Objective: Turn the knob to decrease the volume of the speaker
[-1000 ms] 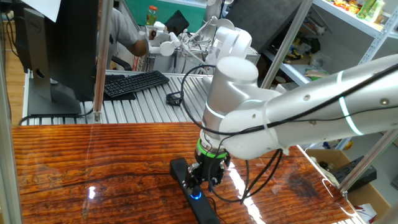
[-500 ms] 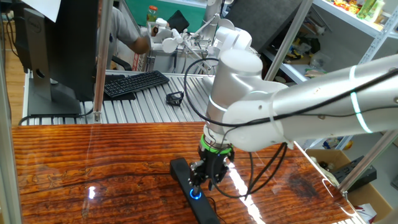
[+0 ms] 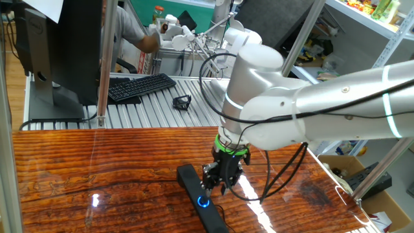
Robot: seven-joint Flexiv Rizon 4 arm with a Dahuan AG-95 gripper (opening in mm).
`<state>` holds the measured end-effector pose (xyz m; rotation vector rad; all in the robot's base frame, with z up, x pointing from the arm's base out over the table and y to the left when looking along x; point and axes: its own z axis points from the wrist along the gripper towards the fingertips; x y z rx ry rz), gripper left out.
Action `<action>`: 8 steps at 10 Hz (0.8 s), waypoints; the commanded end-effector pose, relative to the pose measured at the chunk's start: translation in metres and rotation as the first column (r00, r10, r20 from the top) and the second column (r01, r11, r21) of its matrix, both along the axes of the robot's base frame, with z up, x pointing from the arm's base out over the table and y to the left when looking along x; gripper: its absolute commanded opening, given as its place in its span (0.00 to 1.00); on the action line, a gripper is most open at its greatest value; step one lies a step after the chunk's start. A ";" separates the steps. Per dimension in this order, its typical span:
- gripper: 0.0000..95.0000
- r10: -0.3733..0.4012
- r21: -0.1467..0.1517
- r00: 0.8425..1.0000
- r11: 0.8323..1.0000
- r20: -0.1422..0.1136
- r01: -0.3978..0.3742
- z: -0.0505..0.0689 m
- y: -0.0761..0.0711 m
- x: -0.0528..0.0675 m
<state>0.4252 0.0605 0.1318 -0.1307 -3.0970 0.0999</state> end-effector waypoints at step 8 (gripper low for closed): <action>0.40 0.116 -0.010 0.993 0.993 -0.013 -0.116 0.021 -0.016 -0.013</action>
